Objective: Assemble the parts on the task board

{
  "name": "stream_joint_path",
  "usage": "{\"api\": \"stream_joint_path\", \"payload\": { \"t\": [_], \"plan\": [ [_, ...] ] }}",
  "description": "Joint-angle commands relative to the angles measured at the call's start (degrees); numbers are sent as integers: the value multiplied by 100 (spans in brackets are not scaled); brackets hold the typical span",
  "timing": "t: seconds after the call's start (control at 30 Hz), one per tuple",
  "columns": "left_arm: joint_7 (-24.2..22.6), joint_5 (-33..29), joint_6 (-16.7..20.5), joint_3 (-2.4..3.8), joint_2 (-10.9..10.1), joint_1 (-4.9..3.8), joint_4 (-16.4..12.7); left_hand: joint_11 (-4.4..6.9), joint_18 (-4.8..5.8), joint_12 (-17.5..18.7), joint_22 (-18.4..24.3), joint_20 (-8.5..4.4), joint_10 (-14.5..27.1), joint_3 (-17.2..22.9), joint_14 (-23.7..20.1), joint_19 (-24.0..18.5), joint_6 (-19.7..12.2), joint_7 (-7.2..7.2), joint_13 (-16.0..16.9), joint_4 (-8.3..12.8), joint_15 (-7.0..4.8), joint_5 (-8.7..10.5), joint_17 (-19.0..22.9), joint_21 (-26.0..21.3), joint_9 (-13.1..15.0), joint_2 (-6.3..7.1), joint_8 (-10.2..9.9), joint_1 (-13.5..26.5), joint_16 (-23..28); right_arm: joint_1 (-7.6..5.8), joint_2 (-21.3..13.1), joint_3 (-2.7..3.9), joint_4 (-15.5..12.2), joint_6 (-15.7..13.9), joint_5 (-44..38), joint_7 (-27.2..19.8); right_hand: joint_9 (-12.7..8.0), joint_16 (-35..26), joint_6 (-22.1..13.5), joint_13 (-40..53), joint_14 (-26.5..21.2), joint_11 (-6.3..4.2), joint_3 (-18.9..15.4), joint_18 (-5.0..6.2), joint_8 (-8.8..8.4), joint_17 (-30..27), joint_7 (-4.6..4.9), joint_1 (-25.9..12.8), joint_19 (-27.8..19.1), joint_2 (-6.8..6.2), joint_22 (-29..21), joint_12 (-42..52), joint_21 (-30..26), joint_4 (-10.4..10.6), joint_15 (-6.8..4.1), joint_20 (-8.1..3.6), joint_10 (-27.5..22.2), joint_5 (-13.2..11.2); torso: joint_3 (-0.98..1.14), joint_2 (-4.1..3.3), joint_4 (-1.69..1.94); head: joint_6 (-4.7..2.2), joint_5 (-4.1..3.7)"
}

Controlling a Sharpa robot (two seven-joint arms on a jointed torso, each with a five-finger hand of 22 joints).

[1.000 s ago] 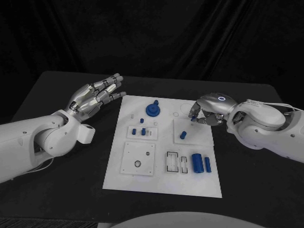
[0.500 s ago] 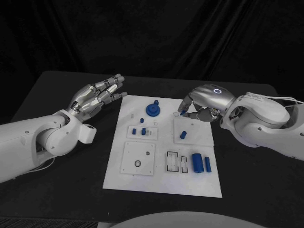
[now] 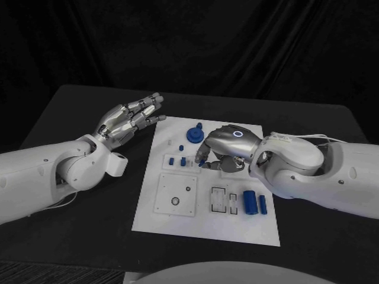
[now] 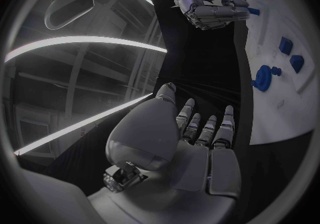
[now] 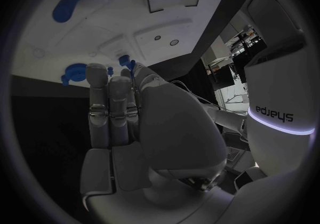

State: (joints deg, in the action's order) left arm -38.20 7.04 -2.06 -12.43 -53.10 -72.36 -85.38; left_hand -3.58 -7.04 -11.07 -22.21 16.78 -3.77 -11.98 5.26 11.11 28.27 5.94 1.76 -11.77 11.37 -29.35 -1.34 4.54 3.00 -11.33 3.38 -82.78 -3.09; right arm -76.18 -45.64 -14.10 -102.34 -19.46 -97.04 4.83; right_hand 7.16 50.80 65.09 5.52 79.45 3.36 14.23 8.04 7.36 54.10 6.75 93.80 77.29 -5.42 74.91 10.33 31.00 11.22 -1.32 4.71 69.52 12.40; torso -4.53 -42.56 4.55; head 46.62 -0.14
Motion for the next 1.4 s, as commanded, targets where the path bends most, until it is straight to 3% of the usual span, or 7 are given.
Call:
{"api": "stream_joint_path", "payload": {
  "t": [0.03,0.2,0.5,0.8,1.4],
  "plan": [
    [-40,-35,-89,6,25,12,-2,-51,45,-19,5,6,7,-1,20,-6,38,-10,9,36,5,-37,-6,-11,9,6,38,-51,-20,98,140,3,86,304,-202,-67,-5,-7,17,11,31,-17,28,16,-33,-3,19,38,29,-1,437,-25,9,14,4,-18,44,30,0,8,-2,30,36],
    [-37,-35,-88,6,44,14,7,-58,49,-23,10,6,4,2,22,-7,45,-4,10,37,8,-37,-6,-13,9,1,40,-52,-23,213,340,3,167,433,-247,-70,-5,-18,18,10,28,-16,29,17,-33,-12,20,35,27,-3,436,-26,3,13,4,-18,46,32,9,12,4,79,61],
    [-38,-35,-100,6,67,15,17,-63,52,-20,35,6,5,4,18,-19,39,0,9,36,9,-34,-5,-19,9,-5,39,-52,-21,361,527,4,211,529,-268,-89,-7,-15,15,8,28,-15,33,17,-38,-8,21,33,24,-6,435,-30,-2,10,4,-18,48,38,5,6,9,136,79],
    [-30,-35,-114,6,79,16,34,-65,55,-20,44,5,5,6,17,-24,39,2,9,35,11,-32,-5,-22,9,-8,40,-53,-22,416,525,4,177,527,-271,-94,-9,-27,11,6,24,-14,39,20,-44,-17,23,29,16,-14,430,-35,-25,4,6,-18,50,44,9,7,-4,162,114],
    [-11,-35,-153,6,110,26,62,-68,58,-18,45,5,5,9,18,-24,39,5,9,36,12,-30,-5,-24,9,-13,40,-54,-23,477,553,4,254,652,-271,-62,-16,-60,-4,-2,8,-6,54,25,-63,-42,31,15,-4,-29,420,-55,-72,-6,11,-17,45,52,18,10,-7,255,99]
  ]
}}
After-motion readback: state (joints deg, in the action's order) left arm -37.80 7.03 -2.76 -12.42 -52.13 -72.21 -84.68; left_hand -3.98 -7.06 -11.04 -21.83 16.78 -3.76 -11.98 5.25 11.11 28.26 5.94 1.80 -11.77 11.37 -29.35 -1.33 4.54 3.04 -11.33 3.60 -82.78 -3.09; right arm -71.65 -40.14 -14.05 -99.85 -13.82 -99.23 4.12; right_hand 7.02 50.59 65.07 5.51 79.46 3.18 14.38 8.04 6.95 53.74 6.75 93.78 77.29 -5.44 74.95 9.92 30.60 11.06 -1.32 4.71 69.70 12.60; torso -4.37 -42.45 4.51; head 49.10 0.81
